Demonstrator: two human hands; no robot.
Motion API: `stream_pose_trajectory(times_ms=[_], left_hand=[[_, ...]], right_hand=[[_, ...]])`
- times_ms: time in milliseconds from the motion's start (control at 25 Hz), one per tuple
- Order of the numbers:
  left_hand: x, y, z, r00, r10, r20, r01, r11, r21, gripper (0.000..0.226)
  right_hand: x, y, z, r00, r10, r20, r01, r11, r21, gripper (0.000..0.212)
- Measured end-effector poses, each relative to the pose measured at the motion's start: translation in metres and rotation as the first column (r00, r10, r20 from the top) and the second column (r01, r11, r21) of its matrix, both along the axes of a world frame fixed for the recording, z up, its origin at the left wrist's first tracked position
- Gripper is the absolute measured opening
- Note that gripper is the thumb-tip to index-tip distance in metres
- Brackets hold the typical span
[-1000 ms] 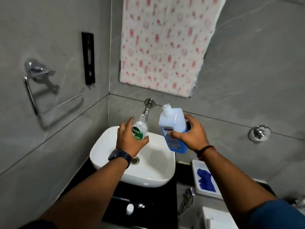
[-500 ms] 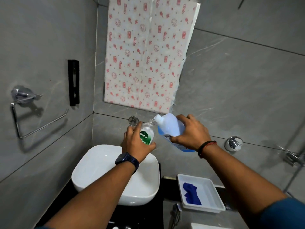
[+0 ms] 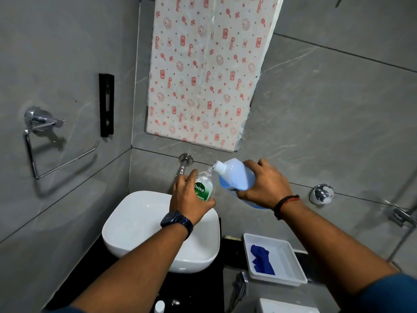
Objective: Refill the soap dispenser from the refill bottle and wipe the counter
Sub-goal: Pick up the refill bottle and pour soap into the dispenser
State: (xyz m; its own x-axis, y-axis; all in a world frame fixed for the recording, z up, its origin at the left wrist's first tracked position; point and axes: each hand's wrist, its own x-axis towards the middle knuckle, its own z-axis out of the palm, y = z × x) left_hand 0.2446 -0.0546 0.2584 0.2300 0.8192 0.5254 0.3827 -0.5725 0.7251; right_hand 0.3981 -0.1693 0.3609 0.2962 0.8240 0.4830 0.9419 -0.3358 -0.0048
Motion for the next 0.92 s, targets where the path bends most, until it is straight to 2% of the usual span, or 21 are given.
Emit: stream_pose_trajectory(times_ms=[320,720,920], left_hand=[[-0.015,-0.007,-0.038,0.998,0.018,-0.063,-0.023,0.996,-0.082,0.089],[-0.033,-0.019,-0.098,0.993,0.023,-0.113,-0.043,0.983,-0.181,0.087],[-0.038,-0.019,-0.115,0.989,0.008,-0.146,-0.038,0.977,-0.208,0.089]], right_hand=[[-0.006,0.006,-0.041,0.999,0.029,-0.027,-0.031,0.995,-0.093,0.080],[-0.019,0.003,-0.096,0.995,0.048,-0.092,-0.066,0.977,-0.202,0.073],[-0.022,0.003,-0.107,0.996,0.056,-0.070,-0.071,0.971,-0.227,0.068]])
